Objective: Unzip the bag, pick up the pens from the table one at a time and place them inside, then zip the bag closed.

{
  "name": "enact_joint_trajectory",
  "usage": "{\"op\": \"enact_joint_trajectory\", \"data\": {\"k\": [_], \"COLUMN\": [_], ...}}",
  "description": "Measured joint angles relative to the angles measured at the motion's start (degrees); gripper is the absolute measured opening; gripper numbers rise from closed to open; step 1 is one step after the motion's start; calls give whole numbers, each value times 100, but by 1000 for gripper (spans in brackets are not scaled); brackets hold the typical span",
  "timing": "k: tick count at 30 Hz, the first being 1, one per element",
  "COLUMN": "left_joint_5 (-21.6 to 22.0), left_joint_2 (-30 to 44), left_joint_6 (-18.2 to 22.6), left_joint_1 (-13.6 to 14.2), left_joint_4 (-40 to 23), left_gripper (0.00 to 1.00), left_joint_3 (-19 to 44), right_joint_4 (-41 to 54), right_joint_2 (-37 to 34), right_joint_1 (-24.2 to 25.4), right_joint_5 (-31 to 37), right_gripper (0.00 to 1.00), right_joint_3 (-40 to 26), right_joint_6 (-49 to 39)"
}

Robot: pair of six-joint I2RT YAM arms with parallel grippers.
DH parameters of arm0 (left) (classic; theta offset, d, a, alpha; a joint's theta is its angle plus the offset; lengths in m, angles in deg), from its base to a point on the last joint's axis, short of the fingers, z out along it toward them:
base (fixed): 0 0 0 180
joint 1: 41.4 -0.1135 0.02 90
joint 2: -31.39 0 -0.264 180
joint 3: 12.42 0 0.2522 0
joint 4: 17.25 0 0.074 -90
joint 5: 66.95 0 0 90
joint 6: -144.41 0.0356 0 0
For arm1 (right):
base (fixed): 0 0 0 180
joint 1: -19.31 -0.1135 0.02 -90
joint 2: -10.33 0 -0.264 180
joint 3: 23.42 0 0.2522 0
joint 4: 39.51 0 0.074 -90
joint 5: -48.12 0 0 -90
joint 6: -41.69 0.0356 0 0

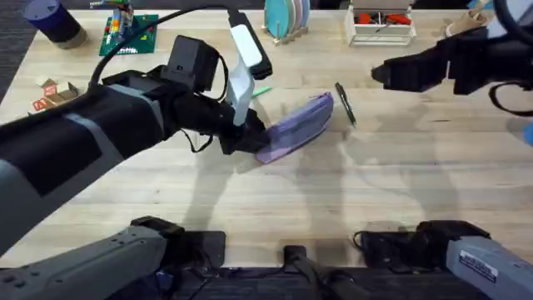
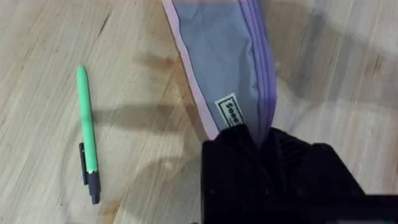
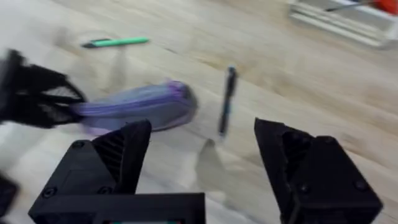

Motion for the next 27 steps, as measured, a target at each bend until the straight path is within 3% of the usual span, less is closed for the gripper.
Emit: {"op": "enact_joint_trajectory", "data": {"k": [5, 12, 27], "left_joint_5": [0, 0, 0], "left_joint_2": [0, 2, -1], "left_joint_6": [0, 0, 0], "left_joint_1": [0, -2, 0], "left_joint_4": [0, 0, 7], "left_gripper": [43, 42, 42], "left_joint_3": [0, 0, 0], "right_joint_4": [-59, -7, 2405], "right_joint_2": [-27, -586, -3552], "right_joint_1": [0, -24, -280], "right_joint_5": [-534, -505, 40], "right_gripper": [996, 996, 995], "right_joint_3": [-2, -426, -3734], "right_joint_6": [88, 418, 610]}}
